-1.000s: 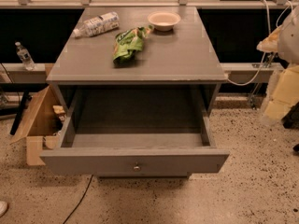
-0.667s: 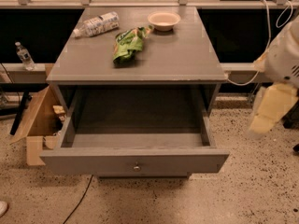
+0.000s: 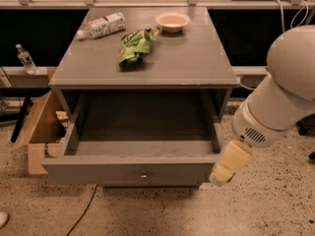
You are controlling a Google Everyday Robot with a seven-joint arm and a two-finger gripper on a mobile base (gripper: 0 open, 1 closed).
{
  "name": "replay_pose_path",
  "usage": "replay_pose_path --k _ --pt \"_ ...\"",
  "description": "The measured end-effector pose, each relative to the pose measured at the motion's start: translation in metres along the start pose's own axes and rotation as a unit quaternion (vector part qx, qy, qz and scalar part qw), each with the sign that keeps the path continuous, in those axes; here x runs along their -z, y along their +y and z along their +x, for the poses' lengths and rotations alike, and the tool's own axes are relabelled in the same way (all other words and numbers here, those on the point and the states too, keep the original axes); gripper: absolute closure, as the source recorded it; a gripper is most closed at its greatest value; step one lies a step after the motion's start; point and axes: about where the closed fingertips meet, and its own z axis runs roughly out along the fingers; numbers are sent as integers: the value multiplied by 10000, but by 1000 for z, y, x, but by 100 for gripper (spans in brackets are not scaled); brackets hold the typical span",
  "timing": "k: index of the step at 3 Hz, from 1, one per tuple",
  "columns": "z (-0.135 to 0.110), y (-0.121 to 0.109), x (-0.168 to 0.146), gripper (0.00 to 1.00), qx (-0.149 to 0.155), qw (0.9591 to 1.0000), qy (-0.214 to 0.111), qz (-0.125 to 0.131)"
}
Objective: Close top drawer
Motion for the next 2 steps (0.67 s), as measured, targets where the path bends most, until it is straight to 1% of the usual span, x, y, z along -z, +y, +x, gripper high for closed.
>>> replay_pose_path --k 1,2 --pt "0 0 0 0 -3 10000 0 0" --pt "5 5 -16 18 -308 9995 -40 -1"
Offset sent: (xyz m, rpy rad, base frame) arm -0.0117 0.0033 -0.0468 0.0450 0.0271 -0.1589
